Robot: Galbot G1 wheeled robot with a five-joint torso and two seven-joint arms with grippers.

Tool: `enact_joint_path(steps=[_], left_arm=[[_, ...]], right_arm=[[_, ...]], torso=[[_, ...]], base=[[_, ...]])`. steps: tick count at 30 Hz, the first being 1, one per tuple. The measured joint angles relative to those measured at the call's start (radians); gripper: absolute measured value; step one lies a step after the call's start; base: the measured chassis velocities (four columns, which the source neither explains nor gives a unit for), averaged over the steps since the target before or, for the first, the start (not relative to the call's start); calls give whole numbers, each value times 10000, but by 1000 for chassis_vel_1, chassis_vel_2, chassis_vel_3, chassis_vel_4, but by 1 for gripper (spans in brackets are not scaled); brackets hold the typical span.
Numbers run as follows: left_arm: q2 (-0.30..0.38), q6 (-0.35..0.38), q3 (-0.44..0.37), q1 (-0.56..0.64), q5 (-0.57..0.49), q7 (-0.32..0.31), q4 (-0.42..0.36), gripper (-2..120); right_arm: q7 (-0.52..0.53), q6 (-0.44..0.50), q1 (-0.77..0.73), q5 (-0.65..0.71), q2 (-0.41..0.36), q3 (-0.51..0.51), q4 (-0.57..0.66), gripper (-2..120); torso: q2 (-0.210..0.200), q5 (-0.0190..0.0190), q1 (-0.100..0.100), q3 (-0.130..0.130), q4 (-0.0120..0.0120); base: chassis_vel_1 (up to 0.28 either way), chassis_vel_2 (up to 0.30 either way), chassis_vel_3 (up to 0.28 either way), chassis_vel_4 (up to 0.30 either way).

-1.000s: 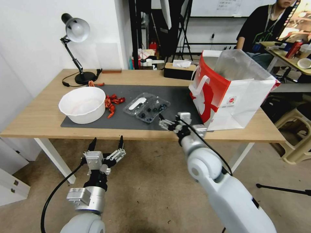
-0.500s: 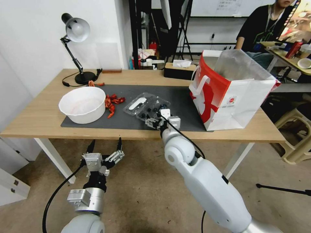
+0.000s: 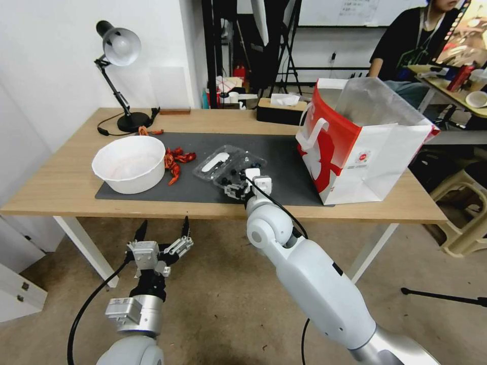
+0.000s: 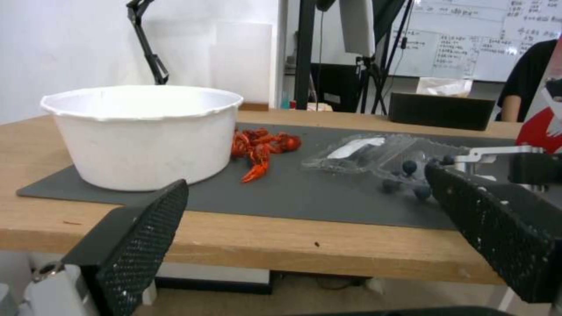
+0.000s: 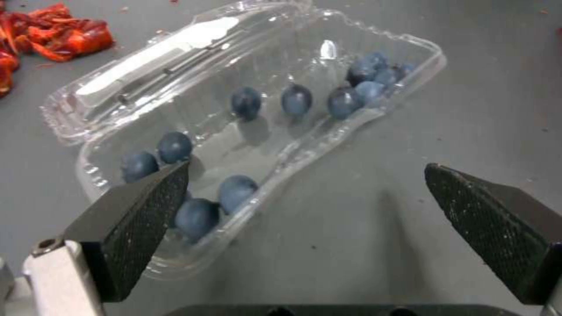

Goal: Close the takeout container lid, then place the container into the takeout bag.

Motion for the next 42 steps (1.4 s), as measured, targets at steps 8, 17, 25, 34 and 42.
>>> enact_joint_path(steps=[8,17,25,34,42], left_arm=[[0,-38,35,-32,0,-8,37,100],[0,-124,46,-53,-6,-18,91,100],[0,-141,88,-142,-8,-34,209,100],[0,-147,121,-226,-6,-35,271,100],[0,-169,185,-250,6,-35,378,100]], right_arm=[[122,-117,-112,211,-105,180,88,100],[182,-285,-233,502,-324,408,308,100],[183,-325,-314,604,-623,636,527,100],[136,-381,-485,727,-1003,995,709,100],[105,-382,-532,760,-1107,1231,740,100]], torso=[[0,0,1,-1,0],[0,1,0,-1,0],[0,1,0,-1,0],[2,1,1,-1,-1],[2,1,0,-1,0]], base=[[0,0,0,0],[0,0,0,0],[0,0,0,0],[0,0,0,0],[0,0,0,0]])
